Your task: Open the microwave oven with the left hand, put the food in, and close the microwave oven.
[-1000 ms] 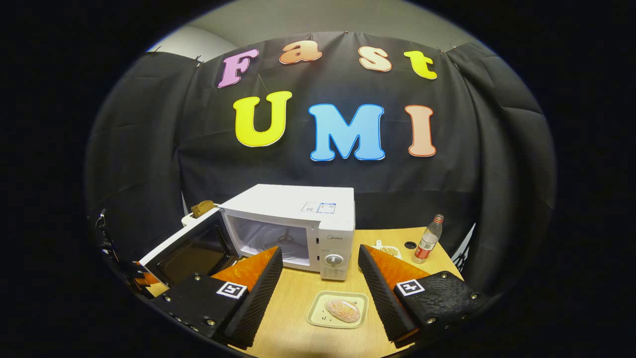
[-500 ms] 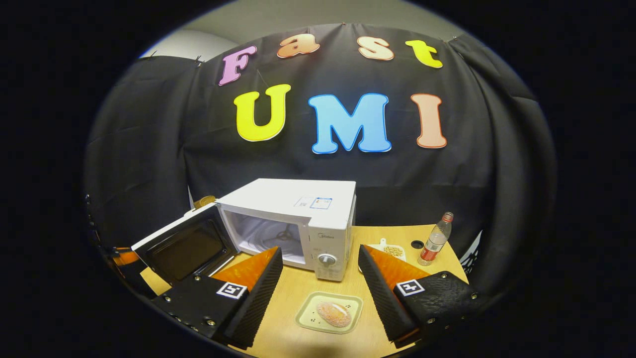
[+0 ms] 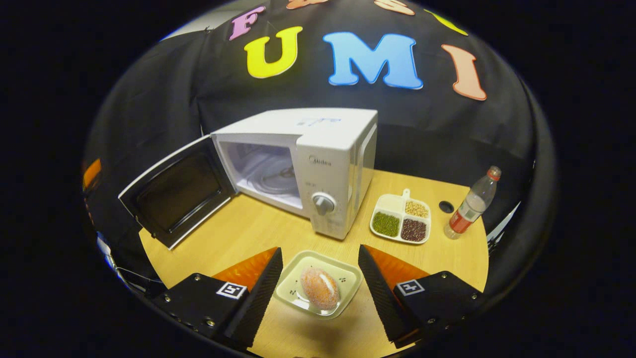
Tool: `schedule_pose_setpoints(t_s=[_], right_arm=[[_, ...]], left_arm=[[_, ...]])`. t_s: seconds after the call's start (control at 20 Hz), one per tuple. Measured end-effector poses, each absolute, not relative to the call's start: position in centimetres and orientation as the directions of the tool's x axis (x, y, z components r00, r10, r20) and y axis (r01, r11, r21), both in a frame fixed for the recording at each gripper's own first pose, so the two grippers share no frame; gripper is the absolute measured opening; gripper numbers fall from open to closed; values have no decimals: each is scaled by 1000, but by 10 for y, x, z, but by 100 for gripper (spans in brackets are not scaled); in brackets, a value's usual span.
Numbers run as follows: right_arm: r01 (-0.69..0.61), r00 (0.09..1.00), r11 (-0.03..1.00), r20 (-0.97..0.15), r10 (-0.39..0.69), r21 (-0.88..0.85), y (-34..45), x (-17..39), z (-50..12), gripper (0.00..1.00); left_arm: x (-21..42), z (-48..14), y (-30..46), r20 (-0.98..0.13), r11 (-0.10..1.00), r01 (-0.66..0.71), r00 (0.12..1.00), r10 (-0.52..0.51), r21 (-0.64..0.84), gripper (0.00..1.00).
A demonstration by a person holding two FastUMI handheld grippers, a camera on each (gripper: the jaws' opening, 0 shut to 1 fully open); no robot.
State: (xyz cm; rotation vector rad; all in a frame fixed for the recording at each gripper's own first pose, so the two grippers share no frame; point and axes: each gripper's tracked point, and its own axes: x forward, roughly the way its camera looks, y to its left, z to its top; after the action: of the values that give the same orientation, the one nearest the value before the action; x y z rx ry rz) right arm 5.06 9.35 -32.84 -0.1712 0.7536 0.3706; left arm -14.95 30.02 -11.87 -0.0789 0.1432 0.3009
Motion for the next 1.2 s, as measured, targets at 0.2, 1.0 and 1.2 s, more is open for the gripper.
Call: schedule_pose_setpoints(t_s=[0.2, 1.0, 1.2], right_arm=[[-461, 538, 887, -791, 291, 13, 90, 42, -381, 94], [-506, 449, 860, -871, 200, -64, 89, 31, -438, 72], [-515, 516, 845, -839, 171, -145, 102, 29, -406, 72]], left_arm=[[-126, -84, 237, -97, 966, -256, 963, 251, -43, 96], [-117, -94, 225, -137, 972, -216, 970, 203, -90, 96], [-102, -94, 221, -123, 980, -168, 980, 155, -105, 96]])
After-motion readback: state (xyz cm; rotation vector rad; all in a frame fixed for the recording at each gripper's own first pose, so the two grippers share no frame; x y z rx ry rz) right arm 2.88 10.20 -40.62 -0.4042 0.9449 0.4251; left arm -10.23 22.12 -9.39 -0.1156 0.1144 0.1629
